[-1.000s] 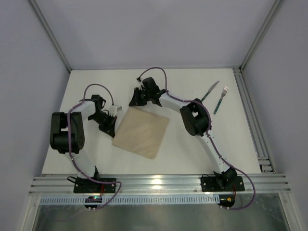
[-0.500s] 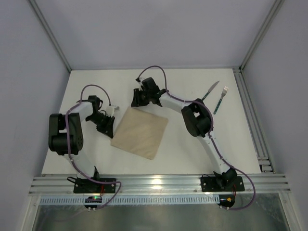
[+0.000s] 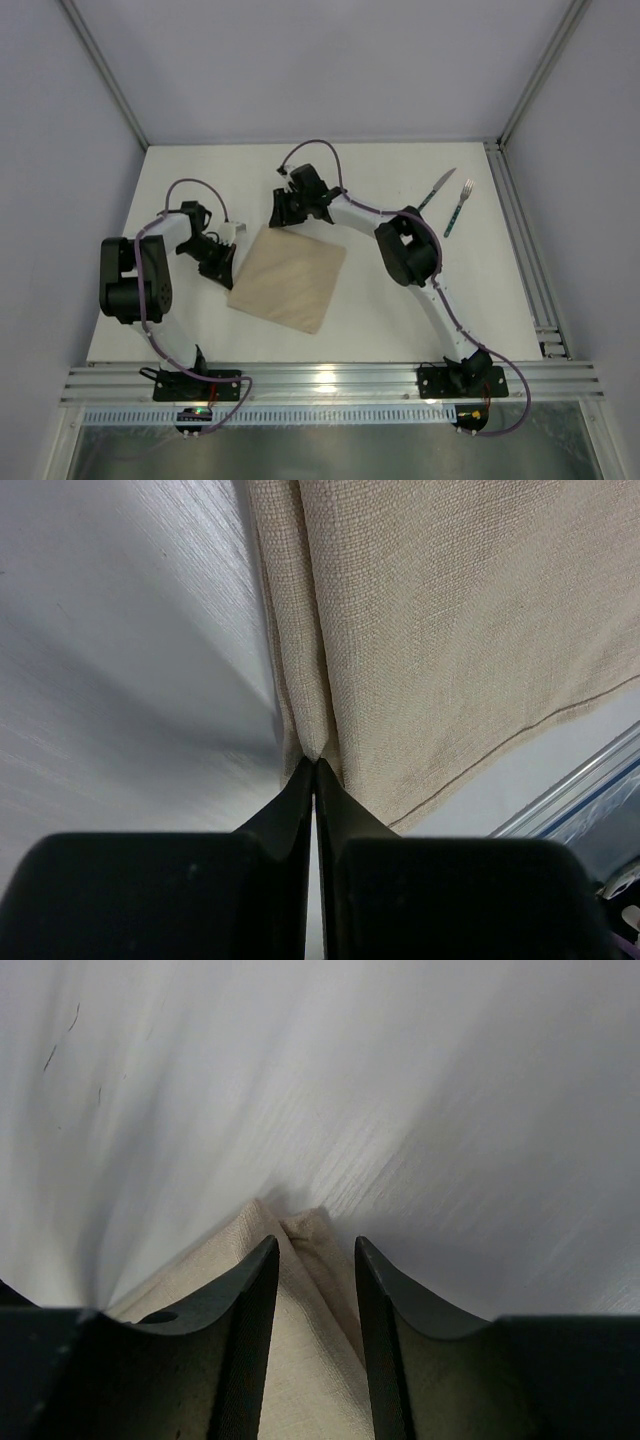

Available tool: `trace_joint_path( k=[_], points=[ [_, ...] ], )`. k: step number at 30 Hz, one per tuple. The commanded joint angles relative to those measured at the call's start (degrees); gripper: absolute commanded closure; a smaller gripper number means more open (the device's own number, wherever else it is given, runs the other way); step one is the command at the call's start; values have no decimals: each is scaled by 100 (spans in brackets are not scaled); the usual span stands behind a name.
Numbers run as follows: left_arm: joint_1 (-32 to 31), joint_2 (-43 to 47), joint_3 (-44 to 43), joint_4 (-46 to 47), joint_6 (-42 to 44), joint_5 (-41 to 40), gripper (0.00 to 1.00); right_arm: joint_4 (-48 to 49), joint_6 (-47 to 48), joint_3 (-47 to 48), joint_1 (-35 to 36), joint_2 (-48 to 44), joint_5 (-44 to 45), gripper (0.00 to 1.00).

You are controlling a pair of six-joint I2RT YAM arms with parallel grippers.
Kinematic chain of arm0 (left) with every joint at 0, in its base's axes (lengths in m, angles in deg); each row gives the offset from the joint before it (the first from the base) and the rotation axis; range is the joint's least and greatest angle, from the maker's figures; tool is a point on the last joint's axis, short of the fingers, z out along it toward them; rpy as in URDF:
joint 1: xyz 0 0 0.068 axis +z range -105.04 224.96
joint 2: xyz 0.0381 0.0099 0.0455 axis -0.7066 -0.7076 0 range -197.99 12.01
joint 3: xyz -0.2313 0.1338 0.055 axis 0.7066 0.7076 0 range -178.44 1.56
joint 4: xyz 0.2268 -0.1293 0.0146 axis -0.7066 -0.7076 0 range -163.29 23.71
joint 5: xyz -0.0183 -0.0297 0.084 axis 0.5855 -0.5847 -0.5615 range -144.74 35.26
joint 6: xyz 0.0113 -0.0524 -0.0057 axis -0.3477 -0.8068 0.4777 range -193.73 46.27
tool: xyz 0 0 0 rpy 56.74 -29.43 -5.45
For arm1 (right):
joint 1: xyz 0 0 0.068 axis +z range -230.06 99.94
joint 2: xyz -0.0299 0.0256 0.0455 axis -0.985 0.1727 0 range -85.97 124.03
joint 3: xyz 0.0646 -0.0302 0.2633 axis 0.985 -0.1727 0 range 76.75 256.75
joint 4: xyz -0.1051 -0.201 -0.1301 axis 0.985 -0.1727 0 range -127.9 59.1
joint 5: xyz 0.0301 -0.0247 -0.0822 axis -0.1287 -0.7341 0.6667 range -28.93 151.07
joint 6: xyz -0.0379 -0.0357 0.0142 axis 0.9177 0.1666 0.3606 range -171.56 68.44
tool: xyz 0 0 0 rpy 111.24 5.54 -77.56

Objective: Fold the napkin into a case and place the utensils inside
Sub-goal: Smooth out the lower triangle-folded napkin at the center of the board.

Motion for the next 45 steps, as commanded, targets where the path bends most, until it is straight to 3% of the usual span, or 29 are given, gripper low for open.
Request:
trace_joint_path(
  k=[1,7,29,33,37,45],
  points=[
    [24,170,64,-78,134,93,100,182,162,-49,9,-629,157,59],
    [16,214,135,-25,116,92,100,393,400,-313,149,-788,-185,52],
    [24,240,144,-60,151,110,100,6,233,188,307,-6,-9,53],
    [16,249,135,-78,151,128,100,67,128,205,307,65,-45,65],
    [16,240,144,-113,204,163,100,208,57,275,290,117,43,93],
    [24,214,179,-192,274,233,100,604,-592,399,149,161,-106,96]
  ],
)
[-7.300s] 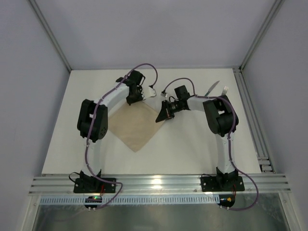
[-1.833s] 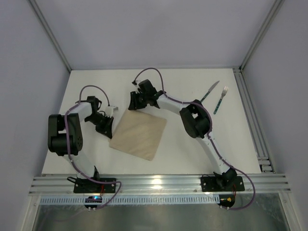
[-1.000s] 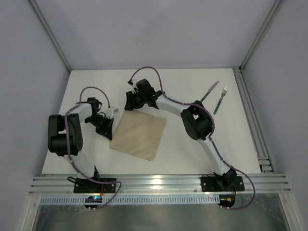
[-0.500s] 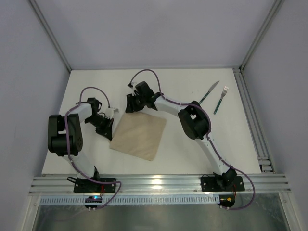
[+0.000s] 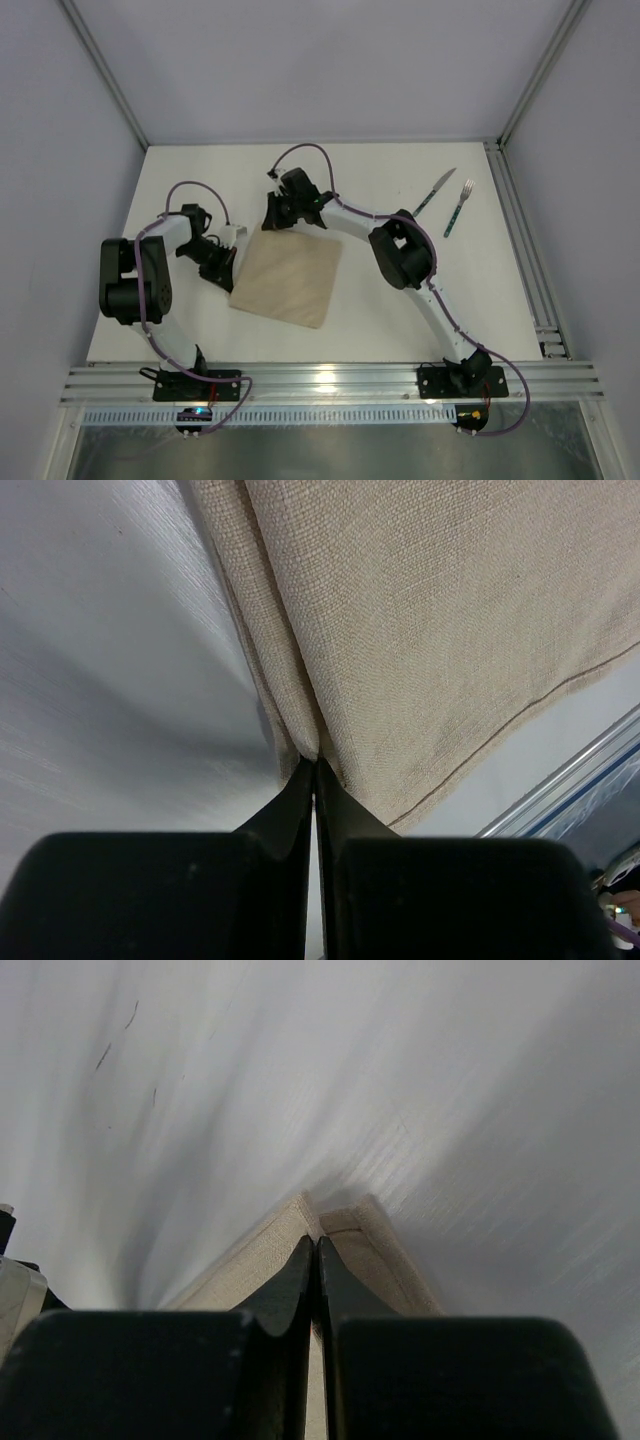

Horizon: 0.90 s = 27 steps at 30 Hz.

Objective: Fold the napkin into a case and place the utensils inside
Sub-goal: Smooth out the lower triangle-folded napkin at the center of the board.

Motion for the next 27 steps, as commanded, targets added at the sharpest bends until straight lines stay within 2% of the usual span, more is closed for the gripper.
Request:
trace_joint_path(
  k=[1,8,19,20,22,25,26,27],
  points=[
    [22,187,72,-148,152,157,100,464,-409,248,-91,43,-14,96],
    [22,170,98,-219,231,262,100,719,-814,169,-135,70,126,96],
    [22,240,45,-315,257,315,98,745,-955,55,-153,210,232,96],
    [22,258,63,-316,249,280,90,737,-963,63,-161,210,232,92],
    [22,389,45,-280,214,219,85,693,-876,55,-161,167,214,87],
    [22,696,-42,-263,65,43,75,649,-735,11,-170,-9,136,71],
    [22,784,-147,-271,12,-149,67,649,-709,-50,-179,-149,92,66],
    [22,890,-200,-272,-93,-264,64,666,-682,-94,-197,-228,39,59]
  ],
)
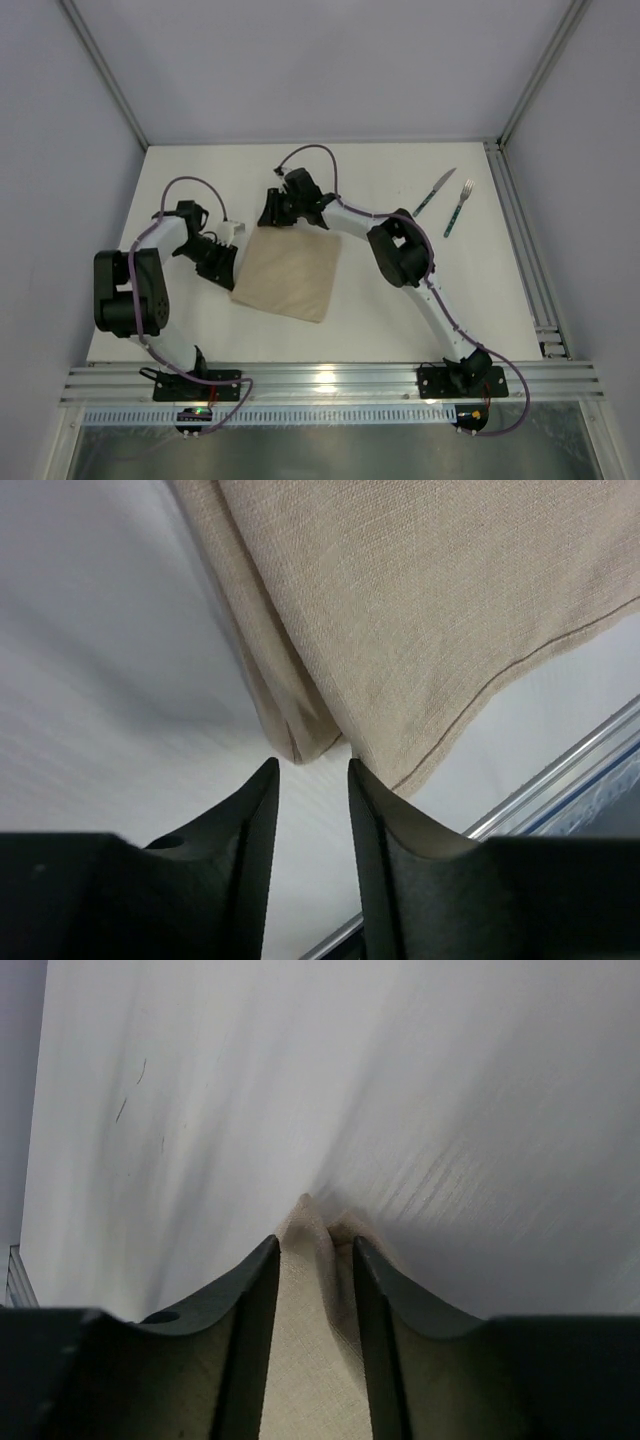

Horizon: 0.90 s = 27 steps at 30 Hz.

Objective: Fold the napkin into a case and place the utensils inside
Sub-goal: Smooth out the lower triangle-folded napkin at the center of the board.

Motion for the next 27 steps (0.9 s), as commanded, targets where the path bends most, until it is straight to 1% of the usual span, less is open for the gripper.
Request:
trace_joint_path(
  k=[1,3,4,5,6,8,10,12,13,14,16,17,18,19,20,23,27],
  points=[
    [33,591,-271,-92,-247,-387,62,116,203,-130,-79,-561,14,56],
    [24,933,-394,-92,-344,-746,60,151,238,-314,-114,-859,-91,50],
    [33,1048,-437,-127,-362,-862,57,125,343,-358,-131,-974,-135,49],
    [33,1197,-499,-180,-388,-906,55,72,396,-411,-140,-1079,-231,47],
    [33,1233,-621,-241,-388,-863,54,11,484,-446,-149,-1281,-275,46],
    [24,1242,-684,-381,-388,-740,47,-156,712,-673,-167,-1519,-311,45],
    [-19,1076,-667,-426,-502,-696,46,-140,862,-981,-175,-1982,-398,45],
    [-160,865,-588,-435,-467,-731,45,-166,1116,-1552,-184,-2336,-442,45],
    [-178,838,-448,-400,-441,-714,43,-157,1213,-1763,-167,-2720,-443,45],
    [-387,803,-395,-356,-423,-731,42,-148,1318,-2252,-167,-2915,-443,45],
    [-529,724,-263,-181,-423,-818,41,-17,1661,-2799,-149,-3337,-365,45],
    [-642,689,-227,-119,-423,-862,40,1,1784,-3289,-106,-3731,-303,45],
    [-687,636,-218,-23,-432,-854,40,19,2046,-3538,-79,-3944,-206,45],
    [-731,505,-201,4,-432,-863,40,45,2188,-3766,-35,-4128,47,45],
    [-784,443,-192,39,-423,-889,39,54,2320,-4186,9,-4470,197,44],
    [-811,189,-148,206,-441,-959,39,133,2777,-4821,228,-4919,628,44],
    [-881,-111,-87,312,-458,-899,43,255,2998,-5323,466,-5184,840,44]
  ],
)
